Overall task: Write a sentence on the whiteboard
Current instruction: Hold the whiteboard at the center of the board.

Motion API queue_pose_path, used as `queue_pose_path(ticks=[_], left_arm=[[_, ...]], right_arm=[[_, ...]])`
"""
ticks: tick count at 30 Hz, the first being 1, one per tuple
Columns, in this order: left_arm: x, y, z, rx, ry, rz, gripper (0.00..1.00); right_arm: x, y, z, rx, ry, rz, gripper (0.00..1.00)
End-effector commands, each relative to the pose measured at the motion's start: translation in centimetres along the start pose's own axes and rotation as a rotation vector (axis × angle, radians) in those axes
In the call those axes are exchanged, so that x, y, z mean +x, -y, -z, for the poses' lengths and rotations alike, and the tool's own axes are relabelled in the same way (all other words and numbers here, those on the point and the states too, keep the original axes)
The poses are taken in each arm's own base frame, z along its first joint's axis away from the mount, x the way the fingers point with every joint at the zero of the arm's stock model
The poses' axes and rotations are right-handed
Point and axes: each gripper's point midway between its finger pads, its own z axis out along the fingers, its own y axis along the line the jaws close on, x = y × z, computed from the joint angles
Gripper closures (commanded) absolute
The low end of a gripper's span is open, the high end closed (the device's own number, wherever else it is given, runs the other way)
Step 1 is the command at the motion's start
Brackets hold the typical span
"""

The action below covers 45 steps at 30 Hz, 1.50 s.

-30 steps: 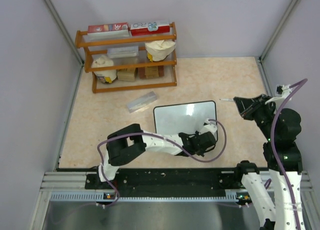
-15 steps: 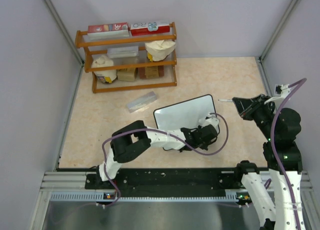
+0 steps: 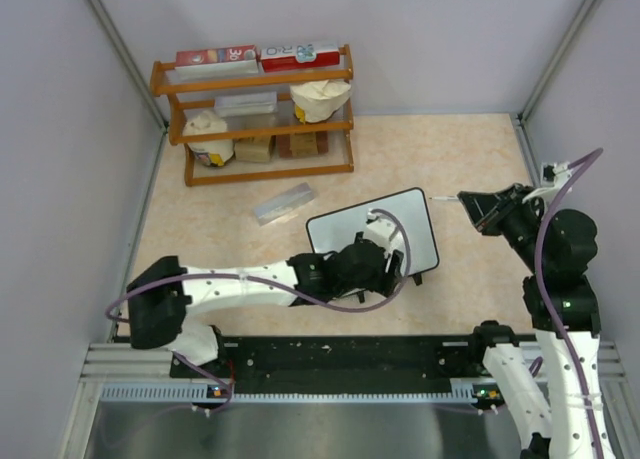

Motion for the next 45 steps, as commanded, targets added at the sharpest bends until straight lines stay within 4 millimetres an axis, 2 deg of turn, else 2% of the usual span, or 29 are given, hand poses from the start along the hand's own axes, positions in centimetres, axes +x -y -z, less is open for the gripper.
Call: queue_pose_path(ticks=[1,2,3,4,5,6,7,8,9,10,11,12,13,15,16,18,25,30,36,45], left_arm=[[-2.9,-2.1,3.9,0.01,0.06,0.004,0.34],[-3.0,-3.9,4.2,-0.013,0.061,0.024,0.32],[-4.2,-4.2,5.8,0.015,0.098,0.043,0.32],[-4.6,-4.7,6.7,0.033,0.108,0.055,0.3],[-4.4,-6.9,7.1,0.007,0.116,0.078,0.25],[-5.9,-7.3,9.1,0.03,0.18,0.095,0.21],[-6.2,-8.3,9.9,0.022,0.207,0.111,0.17],[-5.8,-10.7,10.3,-0.016,0.217,0.147,0.14],[-6.9,-11.5,12.1,-0.01,0.282,0.17,0.1],[-7.1,-13.5,12.9,-0.051,0.303,0.205,0.08],[-6.5,-14.1,13.3,-0.051,0.303,0.218,0.05],[-6.8,-14.3,14.5,-0.037,0.334,0.227,0.04],[-6.6,-15.5,14.9,-0.058,0.336,0.252,0.04],[-5.6,-15.3,15.2,-0.008,0.313,0.266,0.02],[-5.4,-16.0,15.2,-0.02,0.31,0.292,0.02],[-4.3,-16.3,14.6,0.004,0.267,0.321,0.02],[-2.5,-19.8,13.4,-0.043,0.206,0.457,0.03],[-2.4,-20.2,13.4,0.008,0.226,0.444,0.02],[-2.7,-18.8,13.4,0.137,0.228,0.387,0.02],[-2.9,-17.6,12.1,0.272,0.229,0.353,0.02]], right_arm=[[0.3,-0.6,-1.0,-0.077,-0.006,0.032,1.0],[0.6,-0.6,-1.2,-0.088,-0.02,0.03,1.0],[0.8,-0.4,-1.5,-0.088,-0.028,0.029,1.0],[1.4,-0.2,-1.8,-0.09,-0.046,0.022,1.0],[1.8,-0.4,-1.9,-0.108,-0.063,0.021,1.0],[2.1,-0.3,-2.1,-0.114,-0.077,0.019,1.0],[2.8,0.1,-2.6,-0.114,-0.1,0.012,1.0],[3.3,-0.1,-2.6,-0.14,-0.123,0.011,1.0],[3.7,-0.1,-2.8,-0.149,-0.137,0.007,1.0],[4.3,0.1,-3.2,-0.156,-0.155,-0.002,1.0],[4.8,0.0,-3.3,-0.174,-0.17,-0.009,1.0],[5.1,0.0,-3.3,-0.179,-0.177,-0.013,1.0],[5.8,-0.3,-3.5,-0.195,-0.193,-0.014,1.0],[6.4,-0.4,-3.7,-0.2,-0.202,-0.005,1.0],[7.3,-0.9,-3.8,-0.219,-0.227,-0.001,1.0],[8.1,-0.9,-4.4,-0.213,-0.25,0.008,1.0],[10.9,-2.4,-5.1,-0.263,-0.31,0.084,1.0],[11.4,-2.5,-5.3,-0.281,-0.321,0.091,1.0],[11.9,-2.9,-5.4,-0.334,-0.324,0.112,1.0],[11.9,-3.9,-5.1,-0.402,-0.317,0.126,1.0]])
